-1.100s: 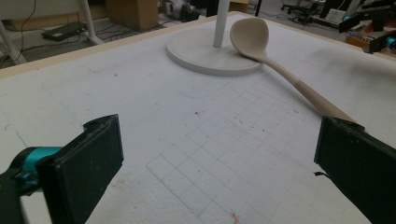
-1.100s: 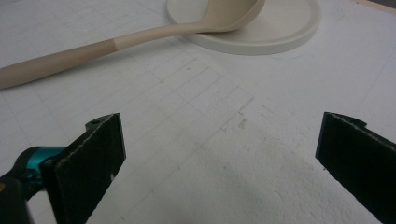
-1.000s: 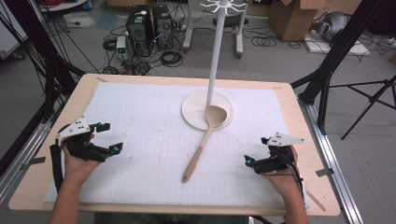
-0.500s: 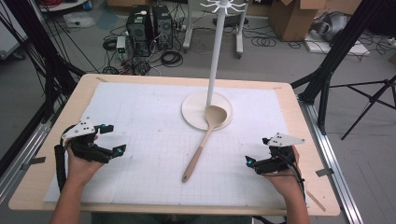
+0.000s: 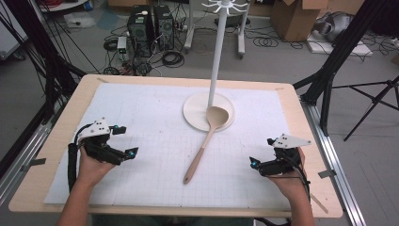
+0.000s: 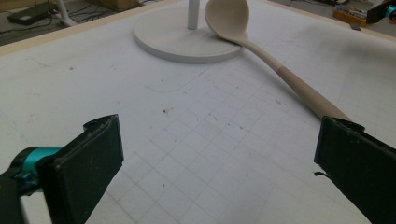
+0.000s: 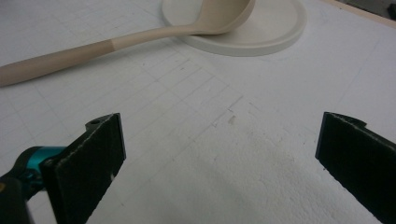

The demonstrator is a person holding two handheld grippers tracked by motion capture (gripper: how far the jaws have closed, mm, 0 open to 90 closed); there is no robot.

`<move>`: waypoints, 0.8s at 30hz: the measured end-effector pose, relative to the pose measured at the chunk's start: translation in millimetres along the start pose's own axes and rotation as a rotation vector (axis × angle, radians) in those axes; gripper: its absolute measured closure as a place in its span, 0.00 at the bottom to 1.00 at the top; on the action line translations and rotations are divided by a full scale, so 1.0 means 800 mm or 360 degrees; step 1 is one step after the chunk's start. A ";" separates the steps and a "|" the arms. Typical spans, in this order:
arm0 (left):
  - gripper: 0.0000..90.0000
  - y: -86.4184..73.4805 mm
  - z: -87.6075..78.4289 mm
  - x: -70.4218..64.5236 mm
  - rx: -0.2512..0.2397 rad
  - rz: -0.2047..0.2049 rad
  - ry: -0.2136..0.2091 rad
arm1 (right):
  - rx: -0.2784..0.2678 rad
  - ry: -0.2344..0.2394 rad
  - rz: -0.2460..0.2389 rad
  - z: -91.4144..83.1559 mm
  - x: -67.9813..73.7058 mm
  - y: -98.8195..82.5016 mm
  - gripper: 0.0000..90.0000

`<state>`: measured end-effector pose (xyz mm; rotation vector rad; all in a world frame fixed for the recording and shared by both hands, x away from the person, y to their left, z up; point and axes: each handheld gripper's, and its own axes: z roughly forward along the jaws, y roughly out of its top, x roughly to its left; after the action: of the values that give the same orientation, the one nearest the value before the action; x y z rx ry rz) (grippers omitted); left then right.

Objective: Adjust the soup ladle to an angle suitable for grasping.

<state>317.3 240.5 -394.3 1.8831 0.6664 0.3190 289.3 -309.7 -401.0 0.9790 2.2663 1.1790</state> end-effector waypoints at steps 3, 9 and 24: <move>0.02 0.002 0.003 -0.001 -0.0004 -0.0007 -0.0012 | -0.0009 -0.0001 -0.0002 -0.001 -0.001 0.000 0.00; 0.02 0.023 0.028 -0.015 -0.0024 -0.0022 -0.0021 | -0.0016 -0.0012 0.0000 -0.006 -0.002 0.001 0.00; 0.02 0.060 0.118 -0.050 0.0077 -0.0038 -0.0192 | 0.0019 -0.0015 -0.0013 -0.003 -0.001 0.002 0.00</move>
<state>347.2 131.9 -384.6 1.9225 0.6192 0.1737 288.8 -310.9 -398.6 0.9771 2.2701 1.1566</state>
